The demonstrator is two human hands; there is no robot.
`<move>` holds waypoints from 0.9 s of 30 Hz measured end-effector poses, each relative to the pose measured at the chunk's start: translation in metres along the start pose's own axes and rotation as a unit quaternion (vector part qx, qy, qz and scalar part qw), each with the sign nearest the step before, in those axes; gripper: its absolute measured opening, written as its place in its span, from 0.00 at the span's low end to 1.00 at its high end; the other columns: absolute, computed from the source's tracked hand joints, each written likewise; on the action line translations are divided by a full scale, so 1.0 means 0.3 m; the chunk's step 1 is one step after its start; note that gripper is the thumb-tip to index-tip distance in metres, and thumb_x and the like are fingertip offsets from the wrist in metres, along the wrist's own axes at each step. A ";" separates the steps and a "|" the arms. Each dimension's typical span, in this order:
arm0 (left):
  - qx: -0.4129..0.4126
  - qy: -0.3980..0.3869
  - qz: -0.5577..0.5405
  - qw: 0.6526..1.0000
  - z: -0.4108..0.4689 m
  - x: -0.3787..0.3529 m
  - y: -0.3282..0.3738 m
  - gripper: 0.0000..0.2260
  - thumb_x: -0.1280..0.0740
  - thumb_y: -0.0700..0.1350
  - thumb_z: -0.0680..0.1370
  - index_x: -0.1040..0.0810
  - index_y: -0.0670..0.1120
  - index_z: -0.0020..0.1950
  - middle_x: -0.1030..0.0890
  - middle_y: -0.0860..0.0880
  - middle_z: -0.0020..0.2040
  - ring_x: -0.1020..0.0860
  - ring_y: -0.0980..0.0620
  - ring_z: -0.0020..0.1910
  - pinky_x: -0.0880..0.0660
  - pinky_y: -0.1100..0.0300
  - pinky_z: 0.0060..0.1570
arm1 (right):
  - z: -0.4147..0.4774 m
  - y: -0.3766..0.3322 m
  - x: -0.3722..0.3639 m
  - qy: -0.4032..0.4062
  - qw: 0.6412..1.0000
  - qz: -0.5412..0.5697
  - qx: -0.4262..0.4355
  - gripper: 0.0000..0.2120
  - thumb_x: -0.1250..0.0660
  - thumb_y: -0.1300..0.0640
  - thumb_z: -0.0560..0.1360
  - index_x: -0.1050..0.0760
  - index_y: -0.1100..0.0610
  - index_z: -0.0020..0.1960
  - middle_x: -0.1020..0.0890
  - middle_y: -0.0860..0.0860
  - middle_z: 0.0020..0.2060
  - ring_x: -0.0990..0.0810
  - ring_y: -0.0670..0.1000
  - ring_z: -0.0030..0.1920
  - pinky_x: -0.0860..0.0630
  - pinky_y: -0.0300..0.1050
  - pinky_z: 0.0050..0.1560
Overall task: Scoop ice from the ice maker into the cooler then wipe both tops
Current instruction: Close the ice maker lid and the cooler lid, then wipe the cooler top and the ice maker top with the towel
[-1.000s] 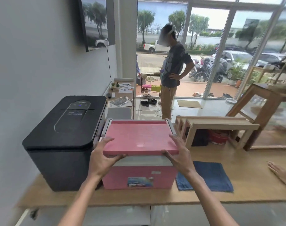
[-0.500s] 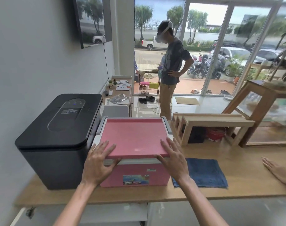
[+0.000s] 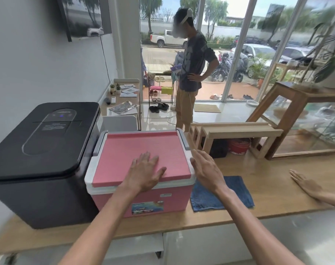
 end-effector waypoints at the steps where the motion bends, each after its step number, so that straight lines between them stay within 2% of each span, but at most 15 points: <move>1: -0.018 -0.019 0.007 1.000 0.033 -0.021 0.067 0.32 0.51 0.64 0.80 0.50 0.50 0.79 0.53 0.43 0.79 0.54 0.45 0.78 0.55 0.45 0.76 | 0.004 0.038 0.010 -0.002 1.000 -0.010 -0.015 0.33 0.55 0.33 0.80 0.37 0.51 0.76 0.33 0.51 0.74 0.38 0.50 0.75 0.34 0.52 0.71; 3: -0.053 -0.040 0.002 0.998 0.094 -0.047 0.193 0.32 0.48 0.62 0.81 0.52 0.48 0.80 0.55 0.43 0.80 0.56 0.45 0.78 0.57 0.47 0.76 | 0.009 0.115 0.026 -0.008 0.999 -0.027 -0.039 0.29 0.52 0.38 0.82 0.36 0.53 0.76 0.31 0.53 0.72 0.35 0.52 0.73 0.32 0.52 0.68; 6: -0.094 -0.049 0.030 0.994 0.195 -0.061 0.360 0.33 0.45 0.60 0.81 0.50 0.45 0.80 0.53 0.42 0.80 0.55 0.44 0.78 0.55 0.48 0.76 | 0.016 0.251 0.042 -0.020 0.995 -0.061 -0.080 0.28 0.47 0.43 0.83 0.37 0.58 0.76 0.31 0.56 0.73 0.36 0.54 0.74 0.35 0.51 0.72; 8: -0.123 -0.057 0.100 0.986 0.259 -0.088 0.459 0.32 0.42 0.57 0.81 0.45 0.41 0.78 0.48 0.39 0.79 0.51 0.41 0.78 0.51 0.47 0.76 | 0.012 0.347 0.043 -0.043 0.990 -0.086 -0.105 0.28 0.44 0.45 0.82 0.39 0.59 0.77 0.32 0.57 0.73 0.37 0.55 0.74 0.37 0.51 0.73; 11: -0.140 -0.095 0.157 0.973 0.342 -0.184 0.587 0.26 0.39 0.55 0.80 0.34 0.39 0.71 0.32 0.39 0.70 0.37 0.41 0.71 0.41 0.49 0.71 | -0.003 0.500 0.036 -0.083 0.982 -0.117 -0.126 0.29 0.41 0.46 0.81 0.39 0.58 0.77 0.33 0.57 0.73 0.37 0.55 0.74 0.36 0.50 0.72; 14: -0.103 -0.137 0.178 0.969 0.388 -0.299 0.623 0.21 0.39 0.52 0.81 0.30 0.39 0.68 0.27 0.41 0.66 0.30 0.43 0.66 0.34 0.51 0.64 | -0.014 0.623 0.014 -0.131 0.972 -0.135 -0.143 0.29 0.41 0.45 0.81 0.41 0.56 0.78 0.35 0.57 0.74 0.38 0.56 0.74 0.37 0.50 0.72; 17: -0.056 -0.178 0.171 0.967 0.418 -0.451 0.595 0.22 0.38 0.51 0.81 0.32 0.38 0.69 0.28 0.40 0.67 0.29 0.43 0.66 0.31 0.52 0.62 | -0.012 0.717 -0.016 -0.176 0.962 -0.155 -0.141 0.29 0.42 0.45 0.81 0.43 0.56 0.78 0.37 0.57 0.75 0.37 0.58 0.74 0.36 0.52 0.71; 20: -0.005 -0.192 0.165 0.967 0.455 -0.591 0.530 0.24 0.36 0.50 0.80 0.34 0.38 0.70 0.29 0.40 0.67 0.29 0.43 0.65 0.31 0.51 0.62 | -0.009 0.829 -0.070 -0.237 0.947 -0.169 -0.139 0.31 0.43 0.46 0.82 0.49 0.55 0.80 0.45 0.57 0.78 0.44 0.60 0.77 0.40 0.52 0.74; 23: 0.030 -0.191 0.169 0.967 0.467 -0.681 0.466 0.29 0.36 0.53 0.79 0.39 0.37 0.72 0.31 0.40 0.69 0.31 0.42 0.66 0.35 0.51 0.66 | -0.028 0.913 -0.132 -0.289 0.929 -0.181 -0.142 0.33 0.43 0.45 0.82 0.54 0.53 0.81 0.51 0.58 0.79 0.51 0.61 0.79 0.46 0.54 0.77; 27: 0.050 -0.163 0.144 0.975 0.502 -0.728 0.443 0.29 0.33 0.53 0.76 0.36 0.41 0.72 0.29 0.43 0.68 0.30 0.43 0.66 0.35 0.53 0.65 | -0.008 0.970 -0.143 -0.252 0.941 -0.202 -0.104 0.35 0.42 0.40 0.80 0.50 0.49 0.80 0.48 0.55 0.79 0.48 0.61 0.78 0.43 0.55 0.76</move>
Point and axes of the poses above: each hand's wrist, its own z-axis towards the middle knuckle, its own x-axis out of the back of the hand, y = z × x, the point moved 6 cm from there along z, towards the middle knuckle
